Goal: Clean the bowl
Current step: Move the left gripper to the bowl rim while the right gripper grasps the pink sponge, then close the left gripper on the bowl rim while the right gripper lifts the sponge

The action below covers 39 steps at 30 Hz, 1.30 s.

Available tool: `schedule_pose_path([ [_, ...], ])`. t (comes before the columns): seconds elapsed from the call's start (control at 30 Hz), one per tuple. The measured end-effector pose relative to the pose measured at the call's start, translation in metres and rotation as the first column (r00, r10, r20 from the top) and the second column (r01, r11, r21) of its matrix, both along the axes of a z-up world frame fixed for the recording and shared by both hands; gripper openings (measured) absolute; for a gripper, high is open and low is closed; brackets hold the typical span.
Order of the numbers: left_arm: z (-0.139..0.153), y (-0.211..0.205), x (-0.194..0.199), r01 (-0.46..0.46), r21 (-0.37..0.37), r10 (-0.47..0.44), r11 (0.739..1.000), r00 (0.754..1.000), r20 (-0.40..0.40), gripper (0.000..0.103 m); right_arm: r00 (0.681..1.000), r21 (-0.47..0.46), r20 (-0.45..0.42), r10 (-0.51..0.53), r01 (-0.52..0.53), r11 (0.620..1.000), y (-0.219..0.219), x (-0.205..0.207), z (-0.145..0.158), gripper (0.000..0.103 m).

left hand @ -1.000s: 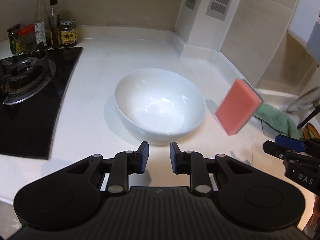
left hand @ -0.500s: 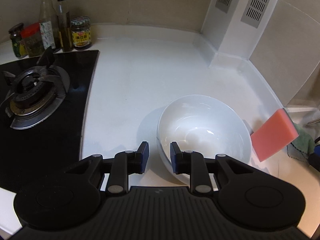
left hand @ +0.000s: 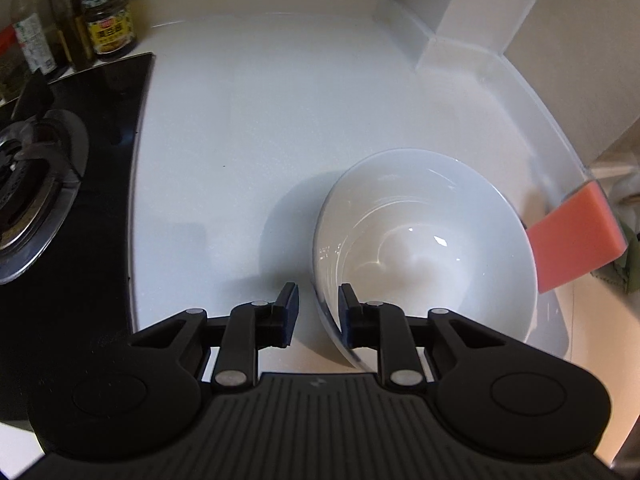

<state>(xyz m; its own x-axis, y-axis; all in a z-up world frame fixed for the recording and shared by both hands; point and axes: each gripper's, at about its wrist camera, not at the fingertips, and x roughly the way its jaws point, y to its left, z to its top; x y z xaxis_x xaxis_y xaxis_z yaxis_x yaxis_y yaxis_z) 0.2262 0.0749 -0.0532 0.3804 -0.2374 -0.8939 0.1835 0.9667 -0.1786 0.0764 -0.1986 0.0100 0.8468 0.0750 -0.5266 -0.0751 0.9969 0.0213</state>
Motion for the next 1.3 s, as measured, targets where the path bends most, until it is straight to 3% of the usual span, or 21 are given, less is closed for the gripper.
schedule_pose_path([
  [0.13,0.0,-0.006,0.002,0.044,0.028,-0.044,0.999,0.999,0.007,0.013,0.999,-0.011,-0.015,-0.03,0.03,1.0,-0.012,-0.008,0.008,0.028],
  [0.33,-0.002,-0.008,0.005,0.097,0.067,-0.098,0.993,0.995,0.013,0.011,0.992,-0.043,-0.125,-0.003,-0.003,0.999,-0.004,0.029,0.01,0.028],
  [0.53,-0.002,-0.017,0.004,0.113,0.115,-0.115,0.987,0.993,0.015,0.01,0.965,-0.059,-0.25,0.086,-0.104,0.993,-0.02,0.045,0.009,0.031],
  [0.7,-0.002,-0.018,0.003,0.065,0.121,-0.068,0.991,0.997,0.021,0.009,0.95,-0.116,-0.275,0.151,-0.189,0.975,0.034,0.104,0.003,0.03],
  [0.97,-0.002,-0.019,0.0,0.011,0.135,-0.016,0.991,0.999,0.032,0.008,0.932,-0.132,-0.273,0.238,-0.281,0.951,0.098,0.158,-0.007,0.031],
  [1.1,-0.003,-0.019,-0.001,0.016,0.131,-0.021,0.991,0.999,0.03,0.008,0.933,-0.179,-0.262,0.247,-0.298,0.938,0.13,0.172,-0.013,0.03],
  [1.3,-0.004,-0.019,0.0,0.033,0.123,-0.036,0.992,0.999,0.024,0.009,0.949,-0.208,-0.228,0.22,-0.268,0.941,0.138,0.164,-0.009,0.029],
])
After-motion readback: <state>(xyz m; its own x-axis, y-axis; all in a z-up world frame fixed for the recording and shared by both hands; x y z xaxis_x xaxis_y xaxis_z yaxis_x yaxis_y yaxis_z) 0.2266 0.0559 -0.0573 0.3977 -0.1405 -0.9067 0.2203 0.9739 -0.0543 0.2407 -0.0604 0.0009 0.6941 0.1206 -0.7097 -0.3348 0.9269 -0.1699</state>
